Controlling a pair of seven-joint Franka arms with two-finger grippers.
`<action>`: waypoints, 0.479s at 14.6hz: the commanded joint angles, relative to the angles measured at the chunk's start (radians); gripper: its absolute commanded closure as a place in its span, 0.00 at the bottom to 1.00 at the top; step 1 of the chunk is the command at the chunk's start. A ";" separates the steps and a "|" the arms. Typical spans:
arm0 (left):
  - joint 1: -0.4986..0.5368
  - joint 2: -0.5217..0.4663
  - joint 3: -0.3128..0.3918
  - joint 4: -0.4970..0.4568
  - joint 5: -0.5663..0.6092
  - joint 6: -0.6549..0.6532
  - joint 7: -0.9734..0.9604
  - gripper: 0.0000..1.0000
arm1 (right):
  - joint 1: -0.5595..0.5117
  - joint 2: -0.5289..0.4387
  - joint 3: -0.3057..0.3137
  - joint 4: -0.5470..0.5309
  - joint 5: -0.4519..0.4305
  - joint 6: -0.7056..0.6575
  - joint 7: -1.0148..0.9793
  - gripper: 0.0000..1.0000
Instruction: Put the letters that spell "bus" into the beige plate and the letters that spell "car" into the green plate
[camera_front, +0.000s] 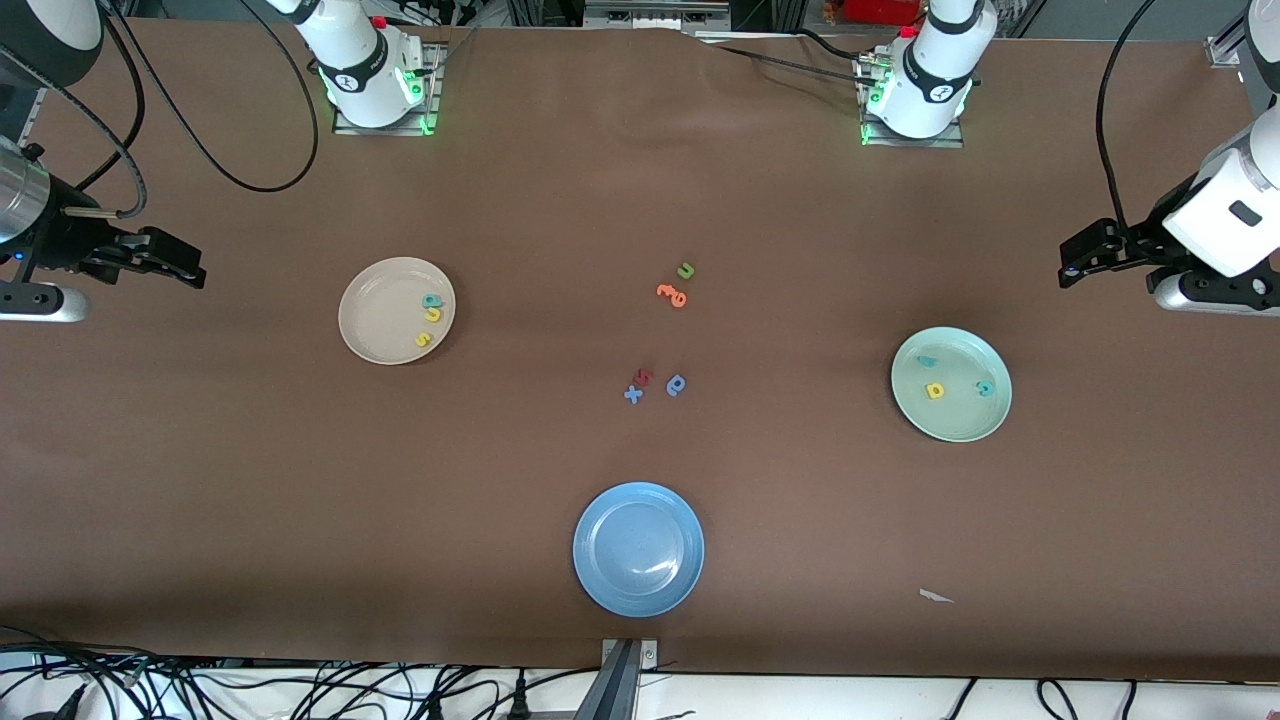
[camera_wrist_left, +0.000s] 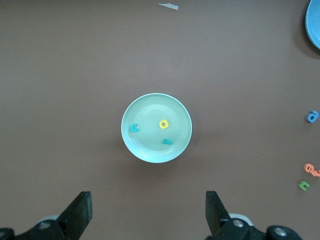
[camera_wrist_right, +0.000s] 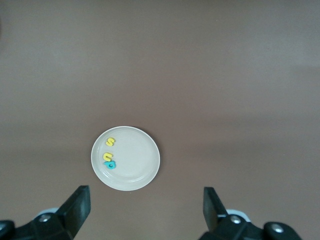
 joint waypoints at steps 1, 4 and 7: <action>-0.012 -0.020 0.009 -0.009 0.025 -0.005 0.025 0.00 | 0.003 -0.001 0.000 0.020 0.018 -0.018 -0.008 0.00; -0.006 -0.019 0.010 -0.004 0.026 -0.005 0.026 0.00 | 0.014 -0.001 0.001 0.020 0.019 -0.012 -0.006 0.00; -0.005 -0.020 0.010 -0.003 0.026 -0.006 0.025 0.00 | 0.014 0.001 0.000 0.020 0.021 -0.009 -0.006 0.00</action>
